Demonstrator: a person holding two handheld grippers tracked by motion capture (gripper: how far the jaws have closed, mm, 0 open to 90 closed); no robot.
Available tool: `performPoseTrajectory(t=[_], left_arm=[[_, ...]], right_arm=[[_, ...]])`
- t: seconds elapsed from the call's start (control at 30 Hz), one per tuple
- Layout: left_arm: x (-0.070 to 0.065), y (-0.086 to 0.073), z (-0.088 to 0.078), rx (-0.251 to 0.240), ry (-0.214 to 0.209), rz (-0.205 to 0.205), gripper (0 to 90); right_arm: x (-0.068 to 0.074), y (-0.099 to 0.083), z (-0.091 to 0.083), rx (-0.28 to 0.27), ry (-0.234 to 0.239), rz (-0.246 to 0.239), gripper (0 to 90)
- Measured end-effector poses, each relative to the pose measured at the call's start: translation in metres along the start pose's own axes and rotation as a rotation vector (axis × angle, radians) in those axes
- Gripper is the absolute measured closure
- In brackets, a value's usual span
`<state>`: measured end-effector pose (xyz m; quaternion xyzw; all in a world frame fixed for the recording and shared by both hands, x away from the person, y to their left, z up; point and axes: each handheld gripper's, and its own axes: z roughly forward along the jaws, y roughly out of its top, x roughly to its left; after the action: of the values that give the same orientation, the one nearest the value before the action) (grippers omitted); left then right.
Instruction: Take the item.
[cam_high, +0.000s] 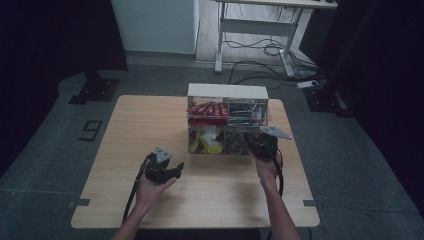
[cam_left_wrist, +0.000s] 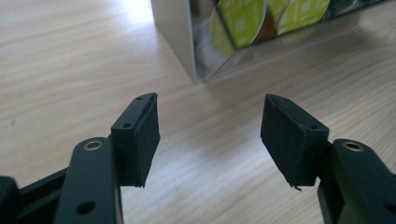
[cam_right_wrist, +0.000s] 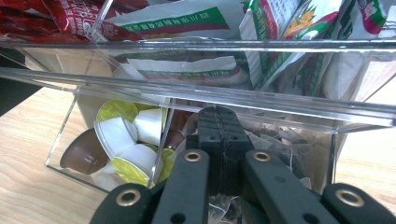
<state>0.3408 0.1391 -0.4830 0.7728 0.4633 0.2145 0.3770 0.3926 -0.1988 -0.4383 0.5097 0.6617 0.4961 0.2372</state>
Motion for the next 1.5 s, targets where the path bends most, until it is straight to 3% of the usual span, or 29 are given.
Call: performPoseTrajectory(t=[0.2, 0.47, 0.83, 1.07, 1.5], left_arm=[[-0.007, 0.011, 0.004, -0.014, -0.025, -0.005, 39.9], [-0.018, 0.022, 0.010, -0.034, -0.029, 0.023, 42.0], [-0.028, 0.035, 0.022, -0.065, -0.041, 0.031, 44.5], [-0.035, 0.042, 0.032, -0.058, -0.053, 0.032, 44.9], [-0.038, 0.051, 0.053, -0.050, -0.024, 0.018, 45.7]], right_arm=[[0.000, 0.000, 0.000, 0.001, 0.000, -0.001, 88.9], [0.000, 0.001, 0.000, 0.002, 0.001, -0.003, 89.0], [0.000, 0.001, 0.001, 0.002, 0.003, -0.002, 89.0], [0.000, 0.002, 0.001, 0.005, 0.001, -0.005, 88.9], [-0.001, 0.002, 0.001, 0.002, 0.007, -0.004, 88.9]])
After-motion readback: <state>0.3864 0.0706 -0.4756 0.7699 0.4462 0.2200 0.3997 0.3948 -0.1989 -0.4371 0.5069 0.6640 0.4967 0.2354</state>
